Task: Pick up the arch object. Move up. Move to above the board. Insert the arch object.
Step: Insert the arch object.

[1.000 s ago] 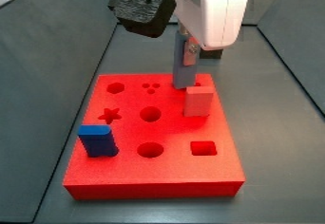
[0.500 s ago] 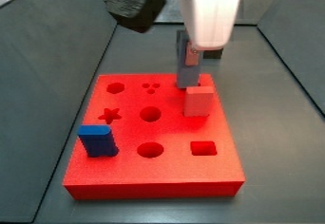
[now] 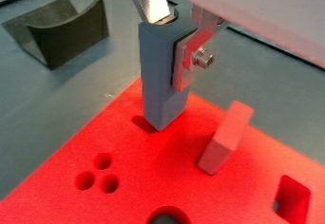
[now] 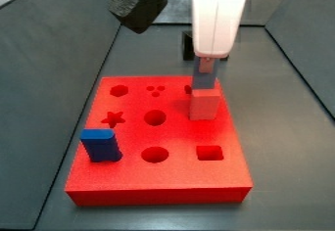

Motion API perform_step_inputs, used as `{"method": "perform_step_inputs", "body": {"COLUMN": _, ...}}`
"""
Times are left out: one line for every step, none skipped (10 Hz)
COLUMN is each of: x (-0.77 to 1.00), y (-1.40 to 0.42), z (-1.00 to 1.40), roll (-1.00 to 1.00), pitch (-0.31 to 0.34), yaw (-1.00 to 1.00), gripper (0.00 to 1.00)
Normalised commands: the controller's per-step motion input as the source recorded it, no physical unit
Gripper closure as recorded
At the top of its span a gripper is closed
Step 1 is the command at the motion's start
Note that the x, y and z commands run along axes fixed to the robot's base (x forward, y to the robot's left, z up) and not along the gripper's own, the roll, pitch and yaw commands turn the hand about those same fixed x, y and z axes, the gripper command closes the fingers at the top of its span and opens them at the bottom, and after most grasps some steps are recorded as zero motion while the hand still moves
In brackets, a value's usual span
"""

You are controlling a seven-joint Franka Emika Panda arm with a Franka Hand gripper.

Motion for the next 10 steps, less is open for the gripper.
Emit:
{"method": "perform_step_inputs", "body": {"x": -0.01, "y": 0.05, "z": -0.49, "roll": 0.24, "pitch": 0.041, "yaw": 0.09, "gripper": 1.0}}
{"method": "perform_step_inputs", "body": {"x": -0.13, "y": 0.17, "z": -0.38, "roll": 0.25, "pitch": 0.026, "yaw": 0.17, "gripper": 1.0}}
{"method": "perform_step_inputs", "body": {"x": -0.38, "y": 0.14, "z": -0.2, "roll": 0.12, "pitch": 0.0, "yaw": 0.0, "gripper": 1.0}}
{"method": "perform_step_inputs", "body": {"x": -0.53, "y": 0.02, "z": -0.27, "roll": 0.03, "pitch": 0.0, "yaw": -0.07, "gripper": 1.0}}
{"method": "perform_step_inputs", "body": {"x": -0.31, "y": 0.0, "z": -0.32, "roll": 0.0, "pitch": -0.014, "yaw": 0.0, "gripper": 1.0}}
{"method": "perform_step_inputs", "body": {"x": -0.12, "y": -0.01, "z": -0.43, "roll": 0.0, "pitch": -0.034, "yaw": 0.0, "gripper": 1.0}}
{"method": "perform_step_inputs", "body": {"x": 0.0, "y": -0.13, "z": -0.71, "roll": 0.05, "pitch": -0.021, "yaw": 0.11, "gripper": 1.0}}
{"method": "perform_step_inputs", "body": {"x": 0.12, "y": -0.09, "z": -0.89, "roll": 0.11, "pitch": -0.004, "yaw": 0.44, "gripper": 1.0}}
{"method": "perform_step_inputs", "body": {"x": 0.03, "y": 0.0, "z": -0.84, "roll": 0.18, "pitch": -0.023, "yaw": 0.56, "gripper": 1.0}}
{"method": "perform_step_inputs", "body": {"x": 0.0, "y": 0.01, "z": -0.79, "roll": 0.21, "pitch": -0.039, "yaw": 0.55, "gripper": 1.0}}
